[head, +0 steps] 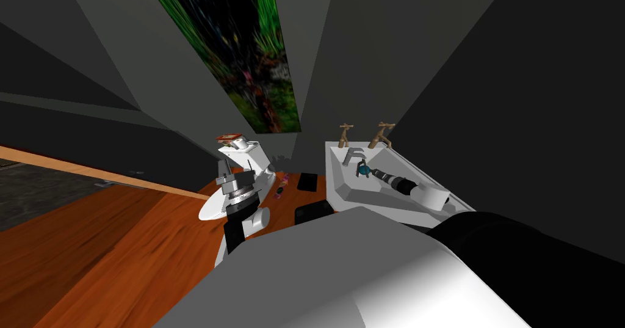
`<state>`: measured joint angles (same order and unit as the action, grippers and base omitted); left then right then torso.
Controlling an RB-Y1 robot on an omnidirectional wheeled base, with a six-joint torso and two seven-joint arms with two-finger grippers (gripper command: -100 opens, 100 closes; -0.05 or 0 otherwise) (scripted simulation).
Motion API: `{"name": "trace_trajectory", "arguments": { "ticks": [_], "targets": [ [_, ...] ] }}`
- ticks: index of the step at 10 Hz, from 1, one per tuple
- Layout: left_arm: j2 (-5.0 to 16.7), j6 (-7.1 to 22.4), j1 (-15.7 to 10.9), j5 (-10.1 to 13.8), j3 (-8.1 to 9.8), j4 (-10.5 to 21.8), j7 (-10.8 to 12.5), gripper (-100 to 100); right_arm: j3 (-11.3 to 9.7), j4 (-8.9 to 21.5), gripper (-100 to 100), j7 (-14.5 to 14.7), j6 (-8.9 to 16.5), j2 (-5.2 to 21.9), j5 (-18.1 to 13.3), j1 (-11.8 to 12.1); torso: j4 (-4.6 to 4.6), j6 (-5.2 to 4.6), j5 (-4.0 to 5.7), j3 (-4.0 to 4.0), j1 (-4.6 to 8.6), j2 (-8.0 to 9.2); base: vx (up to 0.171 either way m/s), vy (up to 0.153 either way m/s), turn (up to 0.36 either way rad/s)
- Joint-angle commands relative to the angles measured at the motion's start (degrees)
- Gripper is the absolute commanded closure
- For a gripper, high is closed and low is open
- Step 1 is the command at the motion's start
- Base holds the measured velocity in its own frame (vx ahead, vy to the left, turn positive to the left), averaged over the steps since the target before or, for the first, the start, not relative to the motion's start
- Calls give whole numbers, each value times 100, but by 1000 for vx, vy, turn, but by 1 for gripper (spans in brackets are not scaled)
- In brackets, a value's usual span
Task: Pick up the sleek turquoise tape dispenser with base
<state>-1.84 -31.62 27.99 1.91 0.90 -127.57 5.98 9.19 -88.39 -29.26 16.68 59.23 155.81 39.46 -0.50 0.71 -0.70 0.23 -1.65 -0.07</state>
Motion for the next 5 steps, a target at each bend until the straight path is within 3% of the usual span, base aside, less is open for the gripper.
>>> {"name": "trace_trajectory", "arguments": {
  "ticks": [1,3,5],
  "targets": [
    [0,0,0,0,0,0,0,0,-97,-286,100,144,-76,80,286,286,0,0,0,0,0,0,92,-7,10],
    [0,0,-1,0,0,0,0,0,-97,-515,100,144,-76,80,637,580,-8,0,-5,16,0,29,7,-3,11],
    [0,0,-2,0,0,0,0,0,-97,-515,100,144,-76,80,958,580,-15,-4,-8,33,0,56,-15,2,-8]
  ]
}}
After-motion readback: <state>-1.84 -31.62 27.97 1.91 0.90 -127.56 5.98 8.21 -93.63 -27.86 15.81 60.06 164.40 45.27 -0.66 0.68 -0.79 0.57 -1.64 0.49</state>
